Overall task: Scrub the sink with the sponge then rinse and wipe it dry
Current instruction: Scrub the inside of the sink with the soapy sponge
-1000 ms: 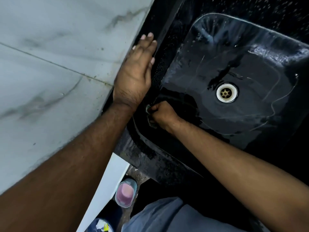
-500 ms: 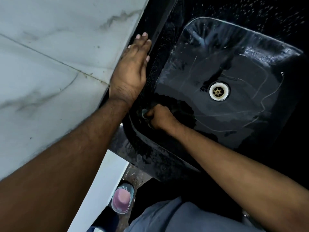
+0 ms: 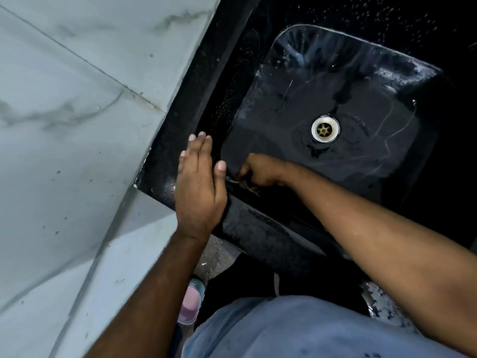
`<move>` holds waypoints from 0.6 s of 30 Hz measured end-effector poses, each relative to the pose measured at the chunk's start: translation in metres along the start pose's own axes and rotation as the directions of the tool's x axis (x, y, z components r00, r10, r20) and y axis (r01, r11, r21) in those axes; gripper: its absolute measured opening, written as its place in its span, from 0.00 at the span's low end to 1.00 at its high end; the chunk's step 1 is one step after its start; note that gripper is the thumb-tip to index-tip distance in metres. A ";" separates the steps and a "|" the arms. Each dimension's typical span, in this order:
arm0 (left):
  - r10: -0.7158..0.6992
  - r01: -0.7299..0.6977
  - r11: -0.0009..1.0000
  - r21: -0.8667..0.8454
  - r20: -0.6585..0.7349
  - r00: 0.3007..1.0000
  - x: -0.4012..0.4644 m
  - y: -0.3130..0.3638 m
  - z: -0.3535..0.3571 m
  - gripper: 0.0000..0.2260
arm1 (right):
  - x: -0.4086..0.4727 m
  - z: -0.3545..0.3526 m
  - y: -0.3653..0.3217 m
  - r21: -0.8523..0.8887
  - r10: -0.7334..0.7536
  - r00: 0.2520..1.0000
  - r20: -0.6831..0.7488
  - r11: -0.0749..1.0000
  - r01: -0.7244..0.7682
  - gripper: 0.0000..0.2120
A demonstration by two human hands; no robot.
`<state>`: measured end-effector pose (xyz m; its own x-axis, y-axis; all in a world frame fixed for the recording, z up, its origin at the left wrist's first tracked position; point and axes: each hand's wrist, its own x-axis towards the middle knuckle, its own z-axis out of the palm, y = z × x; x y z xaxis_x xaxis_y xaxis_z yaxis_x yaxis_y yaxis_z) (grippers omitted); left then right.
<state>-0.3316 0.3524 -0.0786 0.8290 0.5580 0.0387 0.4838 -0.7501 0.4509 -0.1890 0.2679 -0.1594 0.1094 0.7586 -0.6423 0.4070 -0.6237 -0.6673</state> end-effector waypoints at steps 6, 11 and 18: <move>-0.011 0.013 0.999 0.037 -0.053 0.999 0.007 0.002 0.007 0.21 | -0.044 -0.014 -0.018 0.020 -0.119 0.993 -0.030 0.993 0.119 0.19; -0.031 0.035 0.998 0.052 -0.074 0.997 0.007 0.002 0.007 0.20 | 0.005 0.010 -0.026 -0.096 0.063 0.989 -0.131 0.993 -0.076 0.09; -0.032 0.037 0.996 0.086 -0.057 0.998 0.007 0.000 0.007 0.20 | -0.046 -0.020 -0.042 -0.235 -0.031 0.999 0.022 0.971 0.035 0.20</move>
<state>-0.3238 0.3536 -0.0840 0.7956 0.6012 0.0746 0.5366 -0.7564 0.3740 -0.1932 0.2631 -0.0939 0.0770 0.7730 -0.6297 0.6127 -0.5349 -0.5818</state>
